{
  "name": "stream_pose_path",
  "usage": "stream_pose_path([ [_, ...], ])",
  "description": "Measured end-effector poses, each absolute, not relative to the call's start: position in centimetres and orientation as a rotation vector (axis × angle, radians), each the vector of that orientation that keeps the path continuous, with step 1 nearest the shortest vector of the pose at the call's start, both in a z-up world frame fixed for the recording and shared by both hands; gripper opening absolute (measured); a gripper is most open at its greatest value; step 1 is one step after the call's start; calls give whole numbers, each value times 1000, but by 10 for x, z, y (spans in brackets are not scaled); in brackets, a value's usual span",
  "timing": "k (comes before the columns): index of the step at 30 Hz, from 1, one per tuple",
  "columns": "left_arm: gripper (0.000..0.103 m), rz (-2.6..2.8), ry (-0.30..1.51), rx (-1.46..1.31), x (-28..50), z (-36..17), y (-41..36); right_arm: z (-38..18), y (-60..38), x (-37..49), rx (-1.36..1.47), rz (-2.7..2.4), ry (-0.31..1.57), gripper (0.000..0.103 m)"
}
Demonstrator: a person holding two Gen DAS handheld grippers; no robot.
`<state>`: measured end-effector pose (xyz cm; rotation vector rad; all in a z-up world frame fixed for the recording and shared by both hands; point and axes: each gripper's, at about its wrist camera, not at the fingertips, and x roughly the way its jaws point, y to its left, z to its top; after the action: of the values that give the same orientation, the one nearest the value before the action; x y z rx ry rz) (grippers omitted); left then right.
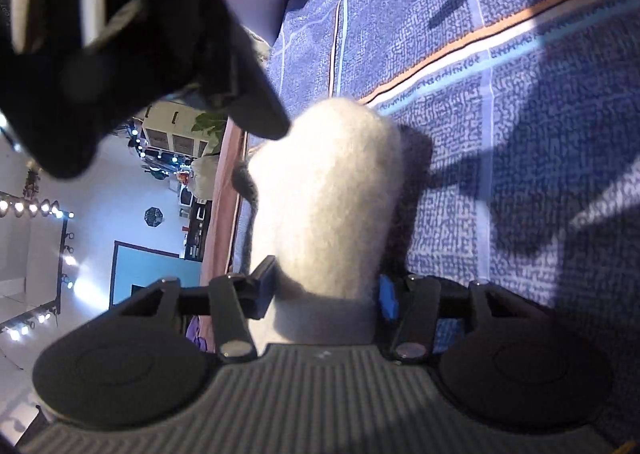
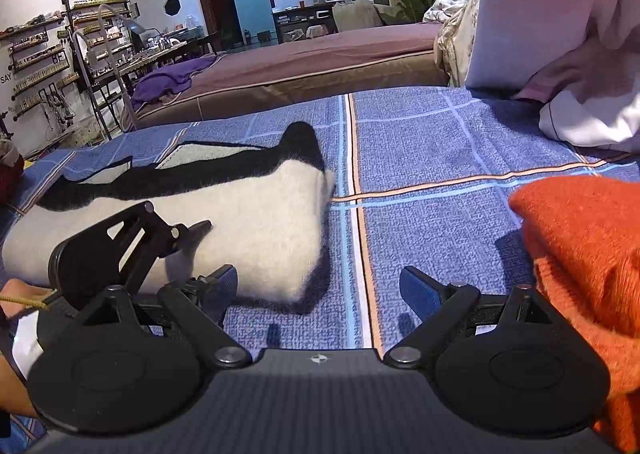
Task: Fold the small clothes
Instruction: 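Grasp one end of the folded strip with the left gripper while the right gripper grasps the other end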
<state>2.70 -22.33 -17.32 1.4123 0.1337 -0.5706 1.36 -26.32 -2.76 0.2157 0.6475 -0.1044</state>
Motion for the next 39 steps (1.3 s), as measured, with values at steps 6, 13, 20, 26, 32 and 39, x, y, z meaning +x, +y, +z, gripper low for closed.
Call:
stream_pose_path([
  [6, 41, -582, 152, 1384, 34, -183, -236, -6, -291, 60, 322, -106, 659, 103],
  [13, 39, -575, 264, 1211, 52, -171, -239, -46, -336, 119, 871, -71, 789, 103],
  [20, 39, -612, 341, 1015, 76, -160, -223, -83, -343, 143, 947, -45, 945, 103],
  [26, 39, -643, 391, 910, 101, -153, -222, -95, -343, 152, 1052, 85, 914, 103],
  [32, 39, -658, 408, 853, 95, -150, -216, -100, -337, 177, 1038, 140, 913, 103],
  [39, 39, -660, 458, 746, 102, -144, -212, -94, -331, 190, 941, 215, 971, 79],
])
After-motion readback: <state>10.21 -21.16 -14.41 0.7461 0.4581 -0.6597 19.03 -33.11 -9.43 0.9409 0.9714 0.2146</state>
